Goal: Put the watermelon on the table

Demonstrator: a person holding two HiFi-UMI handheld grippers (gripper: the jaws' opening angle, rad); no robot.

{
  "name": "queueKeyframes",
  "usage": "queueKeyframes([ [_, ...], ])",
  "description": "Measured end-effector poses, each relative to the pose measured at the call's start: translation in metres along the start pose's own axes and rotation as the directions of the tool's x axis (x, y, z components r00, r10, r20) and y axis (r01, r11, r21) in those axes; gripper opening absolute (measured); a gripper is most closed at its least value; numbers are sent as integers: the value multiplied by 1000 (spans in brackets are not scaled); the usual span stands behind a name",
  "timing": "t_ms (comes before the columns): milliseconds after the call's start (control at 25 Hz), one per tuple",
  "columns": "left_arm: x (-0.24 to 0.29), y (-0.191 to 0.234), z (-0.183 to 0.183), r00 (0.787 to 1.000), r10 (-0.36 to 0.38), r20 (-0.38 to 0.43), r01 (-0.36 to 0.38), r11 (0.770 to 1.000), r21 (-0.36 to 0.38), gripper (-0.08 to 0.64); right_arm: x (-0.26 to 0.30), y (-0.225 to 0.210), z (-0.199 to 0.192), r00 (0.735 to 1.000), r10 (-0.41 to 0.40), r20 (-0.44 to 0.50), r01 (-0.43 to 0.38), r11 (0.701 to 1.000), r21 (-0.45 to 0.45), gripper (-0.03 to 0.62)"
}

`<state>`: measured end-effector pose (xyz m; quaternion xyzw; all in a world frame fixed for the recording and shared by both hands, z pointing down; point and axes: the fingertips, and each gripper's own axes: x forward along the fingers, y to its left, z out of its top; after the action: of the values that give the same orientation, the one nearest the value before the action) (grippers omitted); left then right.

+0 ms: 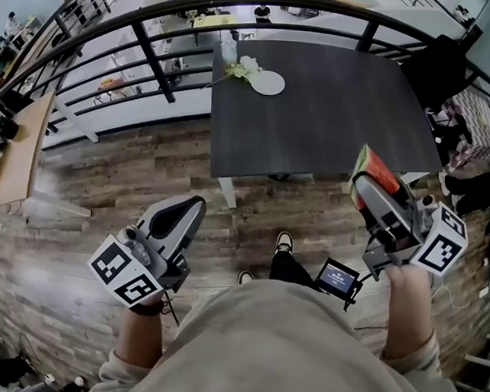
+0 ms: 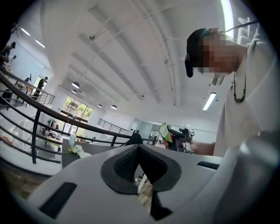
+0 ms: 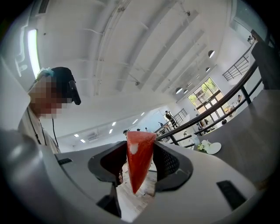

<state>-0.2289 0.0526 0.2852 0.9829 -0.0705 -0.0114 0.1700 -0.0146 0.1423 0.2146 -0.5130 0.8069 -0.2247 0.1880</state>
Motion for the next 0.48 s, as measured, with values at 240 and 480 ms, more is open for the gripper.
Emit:
queueKeyframes([
  [240, 43, 21, 3, 1000, 11, -15, -11, 1000, -8, 5, 10, -42, 21, 1000, 9, -3, -9, 1000, 17, 201],
  [480, 100, 32, 6, 999, -16, -39, 17, 1000, 13, 5, 11, -94, 45, 1000, 1, 15, -1, 999, 38, 201],
])
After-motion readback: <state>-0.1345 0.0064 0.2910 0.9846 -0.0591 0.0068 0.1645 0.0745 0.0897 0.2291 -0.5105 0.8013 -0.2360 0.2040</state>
